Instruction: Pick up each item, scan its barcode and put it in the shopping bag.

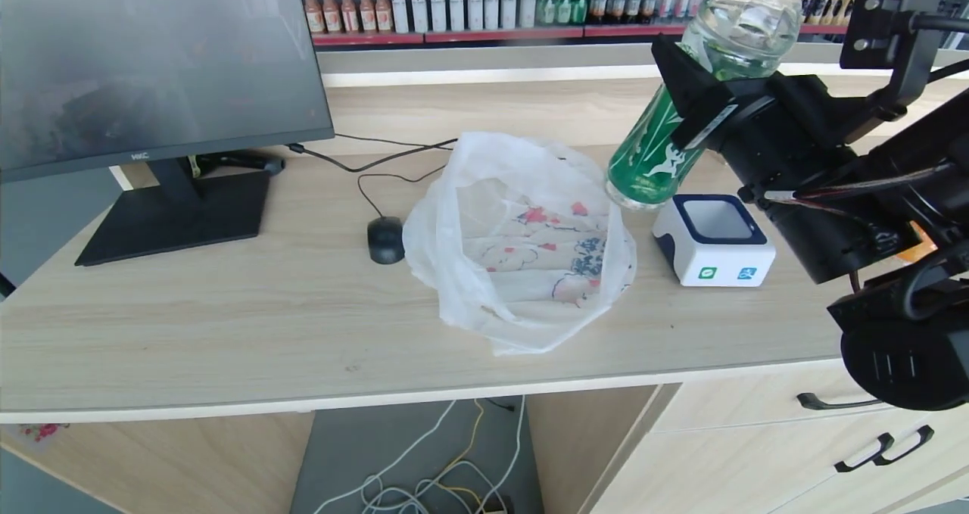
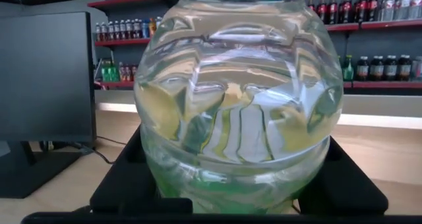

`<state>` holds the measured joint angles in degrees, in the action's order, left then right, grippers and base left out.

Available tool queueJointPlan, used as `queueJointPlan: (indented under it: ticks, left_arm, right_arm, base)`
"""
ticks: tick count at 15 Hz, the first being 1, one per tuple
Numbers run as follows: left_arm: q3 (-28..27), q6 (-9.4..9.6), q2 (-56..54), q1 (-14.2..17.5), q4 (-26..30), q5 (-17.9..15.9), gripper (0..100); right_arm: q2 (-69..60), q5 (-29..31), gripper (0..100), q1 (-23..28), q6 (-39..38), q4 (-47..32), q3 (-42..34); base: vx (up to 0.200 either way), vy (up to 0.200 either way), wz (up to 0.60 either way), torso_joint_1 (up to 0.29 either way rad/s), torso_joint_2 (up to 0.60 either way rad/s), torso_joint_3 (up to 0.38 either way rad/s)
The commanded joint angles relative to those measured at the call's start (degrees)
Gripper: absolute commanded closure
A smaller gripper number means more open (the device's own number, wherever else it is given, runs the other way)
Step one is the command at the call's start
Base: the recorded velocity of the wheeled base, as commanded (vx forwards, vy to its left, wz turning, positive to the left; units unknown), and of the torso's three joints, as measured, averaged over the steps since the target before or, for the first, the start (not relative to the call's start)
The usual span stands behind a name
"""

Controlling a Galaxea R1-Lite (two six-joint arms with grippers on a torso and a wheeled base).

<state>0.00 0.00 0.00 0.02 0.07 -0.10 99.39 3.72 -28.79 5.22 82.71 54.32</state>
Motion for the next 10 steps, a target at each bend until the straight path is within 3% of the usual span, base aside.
queueJointPlan:
  ticks: [1,5,10]
  left_arm:
    - [0.0,-0.18,0.0,0.1,0.0,0.0,0]
    - [0.0,-0.09,0.0,0.1,0.0,0.0,0]
    - [0.0,-0.09,0.0,0.1,0.0,0.0,0]
  right_arm:
    - [-0.4,-0.2,100,0.3,0.1,0.0,-1.1]
    - [-0.5,0.0,100,-0.6,0.2,-1.8,-1.2]
    - [1.2,-0.2,100,-0.9,0.2,-10.3,1.0]
  base:
    - [0.000,0.000,0.00,0.000,0.00,0.000]
    - [0.000,0.000,0.00,0.000,0.00,0.000]
    - [0.000,0.000,0.00,0.000,0.00,0.000]
